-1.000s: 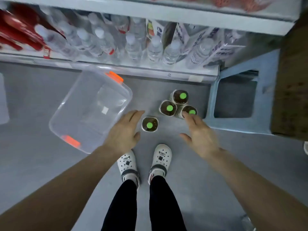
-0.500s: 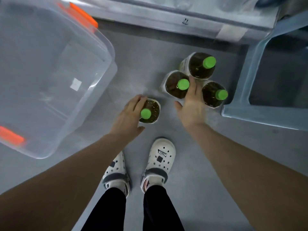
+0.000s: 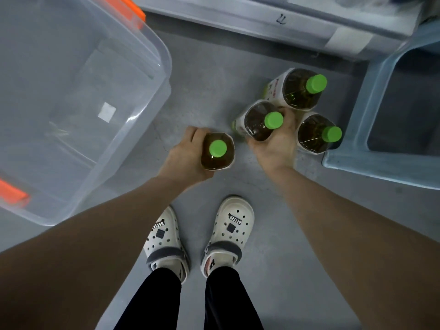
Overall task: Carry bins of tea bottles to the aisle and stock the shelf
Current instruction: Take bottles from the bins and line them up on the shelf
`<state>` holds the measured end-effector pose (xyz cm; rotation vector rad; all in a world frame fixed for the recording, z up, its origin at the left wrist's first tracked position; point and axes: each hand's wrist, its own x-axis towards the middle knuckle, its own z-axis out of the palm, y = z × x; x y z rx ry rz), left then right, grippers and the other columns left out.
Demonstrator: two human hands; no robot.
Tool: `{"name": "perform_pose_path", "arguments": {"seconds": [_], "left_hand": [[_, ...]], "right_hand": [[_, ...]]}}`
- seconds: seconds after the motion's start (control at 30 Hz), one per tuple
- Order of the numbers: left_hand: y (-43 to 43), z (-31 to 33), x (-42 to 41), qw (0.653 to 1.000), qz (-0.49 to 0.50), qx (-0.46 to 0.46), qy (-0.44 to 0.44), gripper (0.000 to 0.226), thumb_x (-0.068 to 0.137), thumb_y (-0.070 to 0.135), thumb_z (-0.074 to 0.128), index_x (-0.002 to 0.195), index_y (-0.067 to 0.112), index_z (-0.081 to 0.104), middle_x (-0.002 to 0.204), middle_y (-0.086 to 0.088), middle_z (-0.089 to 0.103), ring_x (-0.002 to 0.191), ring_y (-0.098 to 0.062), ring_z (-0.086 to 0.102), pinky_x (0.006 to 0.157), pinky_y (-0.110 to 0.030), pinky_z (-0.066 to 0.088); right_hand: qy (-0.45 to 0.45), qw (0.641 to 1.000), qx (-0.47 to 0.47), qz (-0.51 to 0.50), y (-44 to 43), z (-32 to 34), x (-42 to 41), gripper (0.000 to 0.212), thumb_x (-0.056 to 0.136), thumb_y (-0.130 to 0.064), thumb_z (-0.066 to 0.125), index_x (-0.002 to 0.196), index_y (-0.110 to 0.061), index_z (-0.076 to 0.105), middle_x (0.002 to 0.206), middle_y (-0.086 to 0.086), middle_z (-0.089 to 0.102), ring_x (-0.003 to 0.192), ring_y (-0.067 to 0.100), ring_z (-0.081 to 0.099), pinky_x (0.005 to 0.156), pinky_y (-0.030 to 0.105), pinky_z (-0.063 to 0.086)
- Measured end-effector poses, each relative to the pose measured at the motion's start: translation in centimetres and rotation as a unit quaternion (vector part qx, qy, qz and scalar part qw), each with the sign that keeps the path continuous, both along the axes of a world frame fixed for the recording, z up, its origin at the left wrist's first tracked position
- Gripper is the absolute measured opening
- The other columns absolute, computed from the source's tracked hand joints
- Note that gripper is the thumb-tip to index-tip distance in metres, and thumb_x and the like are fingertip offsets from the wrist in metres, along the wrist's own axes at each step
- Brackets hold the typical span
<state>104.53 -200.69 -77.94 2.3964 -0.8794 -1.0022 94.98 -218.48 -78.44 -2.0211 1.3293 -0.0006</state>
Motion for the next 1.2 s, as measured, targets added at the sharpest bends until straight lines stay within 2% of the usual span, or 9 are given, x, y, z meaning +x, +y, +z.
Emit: {"name": "perform_pose_path", "arguments": {"seconds": [0.1, 0.2, 0.3, 0.53, 0.7, 0.83, 0.93, 1.07, 1.2], "left_hand": [[0.4, 2.1, 0.2, 0.997, 0.072, 0.026, 0.027, 0.091, 0.064, 0.028, 0.091, 0.14, 0.014, 0.043, 0.135, -0.009, 0.046, 0.113, -0.032, 0.056, 0.088, -0.036, 0.044], [1.6, 4.8, 0.9, 0.987, 0.13, 0.069, 0.07, 0.093, 0.067, 0.038, 0.089, 0.142, 0.015, 0.039, 0.136, -0.008, 0.048, 0.119, -0.03, 0.053, 0.099, -0.042, 0.044], [2.6, 8.5, 0.9, 0.983, 0.146, 0.076, 0.087, 0.093, 0.067, 0.042, 0.088, 0.143, 0.018, 0.04, 0.135, -0.007, 0.052, 0.119, -0.03, 0.055, 0.099, -0.045, 0.047], [3.5, 23.7, 2.0, 0.977, 0.172, 0.05, 0.117, 0.092, 0.062, 0.045, 0.085, 0.14, 0.021, 0.042, 0.129, -0.005, 0.058, 0.119, -0.028, 0.056, 0.102, -0.043, 0.046], [2.9, 36.4, 3.2, 0.979, 0.172, -0.021, 0.109, 0.086, 0.061, 0.04, 0.087, 0.134, 0.017, 0.048, 0.124, -0.004, 0.063, 0.117, -0.025, 0.059, 0.1, -0.038, 0.047], [2.6, 46.4, 4.7, 0.979, 0.162, -0.072, 0.096, 0.091, 0.055, 0.048, 0.083, 0.134, 0.018, 0.049, 0.124, -0.002, 0.065, 0.117, -0.021, 0.06, 0.101, -0.038, 0.047], [2.6, 53.2, 6.1, 0.982, 0.14, -0.101, 0.08, 0.091, 0.063, 0.037, 0.092, 0.138, 0.019, 0.044, 0.123, 0.002, 0.065, 0.117, -0.018, 0.06, 0.101, -0.029, 0.045], [2.4, 61.6, 7.5, 0.981, 0.115, -0.151, 0.035, 0.086, 0.066, 0.04, 0.09, 0.135, 0.021, 0.043, 0.113, 0.009, 0.058, 0.111, -0.012, 0.057, 0.097, -0.029, 0.045], [2.0, 69.1, 9.2, 0.968, 0.101, -0.23, 0.01, 0.08, 0.064, 0.047, 0.089, 0.129, 0.025, 0.049, 0.112, 0.011, 0.063, 0.111, -0.014, 0.061, 0.099, -0.033, 0.047]], "right_hand": [[0.004, 0.996, 0.06, -0.072, 1.3, 1.9, -0.4, 0.091, 0.064, -0.02, 0.09, 0.139, -0.015, 0.038, 0.143, 0.005, 0.048, 0.125, 0.025, 0.053, 0.1, 0.026, 0.039], [0.02, 0.99, 0.082, -0.116, 2.7, 5.1, -1.4, 0.099, 0.067, -0.025, 0.089, 0.147, -0.013, 0.032, 0.146, 0.008, 0.042, 0.128, 0.027, 0.048, 0.103, 0.03, 0.039], [0.048, 0.984, 0.101, -0.141, 4.1, 9.3, -2.9, 0.094, 0.071, -0.027, 0.087, 0.145, -0.01, 0.032, 0.138, 0.012, 0.042, 0.122, 0.033, 0.051, 0.099, 0.038, 0.043], [0.045, 0.984, 0.107, -0.137, 5.2, 25.5, -4.8, 0.091, 0.071, -0.029, 0.087, 0.142, -0.008, 0.035, 0.135, 0.015, 0.043, 0.119, 0.035, 0.052, 0.097, 0.036, 0.042], [0.02, 0.989, 0.095, -0.113, 4.9, 38.0, -4.7, 0.087, 0.072, -0.034, 0.087, 0.137, -0.005, 0.038, 0.137, 0.014, 0.043, 0.121, 0.031, 0.051, 0.095, 0.026, 0.038], [-0.012, 0.995, 0.06, -0.077, 4.4, 47.7, -3.8, 0.079, 0.07, -0.035, 0.088, 0.128, -0.005, 0.044, 0.129, 0.014, 0.048, 0.117, 0.032, 0.051, 0.097, 0.033, 0.04], [-0.049, 0.998, 0.025, -0.031, 3.9, 54.5, -2.9, 0.079, 0.07, -0.038, 0.087, 0.131, -0.008, 0.046, 0.126, 0.011, 0.051, 0.118, 0.029, 0.052, 0.097, 0.033, 0.04], [-0.11, 0.994, -0.024, 0.005, 3.3, 63.3, -2.2, 0.083, 0.066, -0.052, 0.083, 0.134, -0.02, 0.046, 0.124, 0.007, 0.057, 0.115, 0.026, 0.056, 0.099, 0.042, 0.047], [-0.167, 0.982, -0.075, 0.044, 2.2, 71.7, -1.6, 0.081, 0.069, -0.05, 0.082, 0.136, -0.022, 0.046, 0.124, 0.006, 0.056, 0.115, 0.023, 0.055, 0.099, 0.035, 0.045]]}}
